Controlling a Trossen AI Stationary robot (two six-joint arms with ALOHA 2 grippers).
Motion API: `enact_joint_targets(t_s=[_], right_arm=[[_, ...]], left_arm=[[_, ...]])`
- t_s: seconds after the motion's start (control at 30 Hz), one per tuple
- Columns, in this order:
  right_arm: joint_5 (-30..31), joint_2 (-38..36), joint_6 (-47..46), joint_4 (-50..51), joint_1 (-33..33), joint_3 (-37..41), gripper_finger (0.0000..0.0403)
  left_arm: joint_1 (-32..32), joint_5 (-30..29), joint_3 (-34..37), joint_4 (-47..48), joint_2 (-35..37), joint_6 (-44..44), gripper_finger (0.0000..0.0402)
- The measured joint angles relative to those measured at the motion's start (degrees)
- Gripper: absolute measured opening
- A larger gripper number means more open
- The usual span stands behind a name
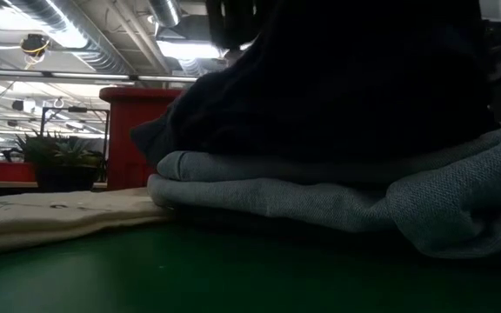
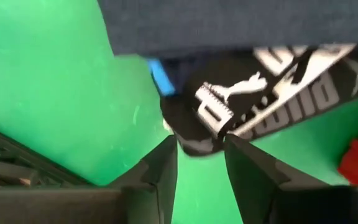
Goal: Fold Laundry from Bin
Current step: Fold the gray short
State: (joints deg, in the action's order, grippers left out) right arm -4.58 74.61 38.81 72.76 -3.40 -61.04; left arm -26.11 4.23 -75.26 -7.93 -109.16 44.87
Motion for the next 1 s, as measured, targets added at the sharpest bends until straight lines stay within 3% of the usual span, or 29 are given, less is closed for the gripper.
enact_joint_targets(t_s=[0.33, 0.5, 0.7, 1.0], right_arm=[[-3.64, 0.35, -5.64, -8.36, 0.02, -0.04, 0.0131], [-3.64, 0.17, -6.53, -2.78, 0.02, -0.04, 0.0131], [-0.27, 0.24, -14.31, 6.09, 0.02, -0.04, 0.0131], [-14.93, 0.25, -10.02, 6.87, 0.06, -2.94, 0.0131]], left_arm=[[0.02, -3.83, 0.00, 2.74, -0.02, -1.83, 0.0145], [-0.24, -3.87, 0.00, 2.78, -0.02, -1.84, 0.0145], [-0.31, -3.91, 0.00, 3.00, -0.02, -1.93, 0.0144], [-0.31, -3.93, 0.00, 3.01, -0.04, -1.96, 0.0144]])
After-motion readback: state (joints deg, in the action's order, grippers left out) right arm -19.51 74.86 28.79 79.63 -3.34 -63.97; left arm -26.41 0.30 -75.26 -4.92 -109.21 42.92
